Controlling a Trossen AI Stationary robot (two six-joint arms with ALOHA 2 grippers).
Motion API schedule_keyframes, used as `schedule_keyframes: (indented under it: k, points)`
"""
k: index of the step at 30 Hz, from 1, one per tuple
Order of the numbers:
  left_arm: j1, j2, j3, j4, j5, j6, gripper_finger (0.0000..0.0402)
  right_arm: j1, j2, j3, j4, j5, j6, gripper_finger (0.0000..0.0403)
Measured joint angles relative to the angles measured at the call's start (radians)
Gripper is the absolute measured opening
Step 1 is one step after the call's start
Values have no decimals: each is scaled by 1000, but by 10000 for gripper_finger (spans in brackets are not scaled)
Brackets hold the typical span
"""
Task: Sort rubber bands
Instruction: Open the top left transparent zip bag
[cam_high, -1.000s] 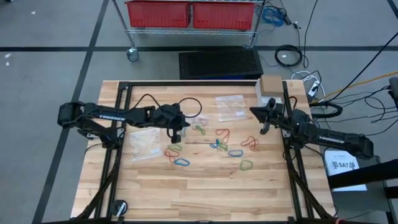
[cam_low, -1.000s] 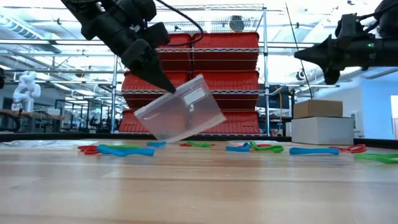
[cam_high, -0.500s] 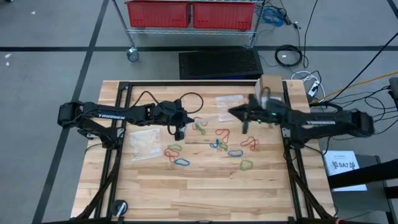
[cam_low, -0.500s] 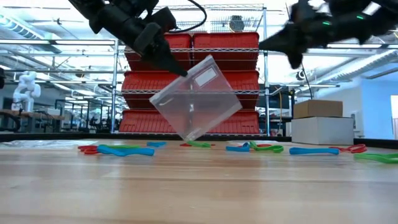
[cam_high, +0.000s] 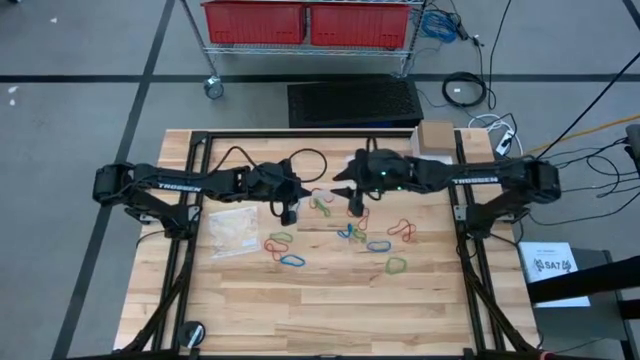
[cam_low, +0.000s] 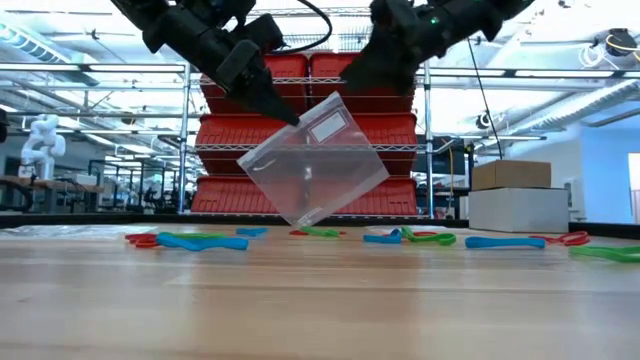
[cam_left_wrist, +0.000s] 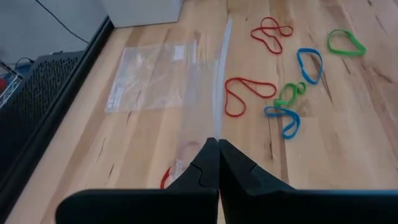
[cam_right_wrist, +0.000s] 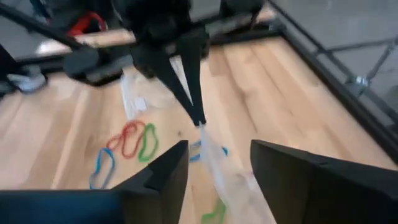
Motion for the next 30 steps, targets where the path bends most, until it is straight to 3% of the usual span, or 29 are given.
schedule_keyframes:
  k: [5, 10, 13, 18, 25, 30]
  points:
    - [0, 0, 0, 2, 0, 0, 0, 4, 63, 42, -17, -79, -9, 168]
    - [0, 0, 0, 4, 0, -1, 0, 12, 124, 74, -21, -88, -16, 143]
    - [0, 0, 0, 6, 0, -9, 0, 20, 142, 91, -17, -41, -19, 107]
    - [0, 0, 0, 10, 0, -27, 0, 39, 151, 104, -41, -17, -51, 14]
    - [0, 0, 0, 9, 0, -27, 4, 46, 151, 105, -52, -13, -53, 2]
    - [1, -1, 0, 19, 0, -27, 33, 46, 146, 105, -59, 36, -80, 1]
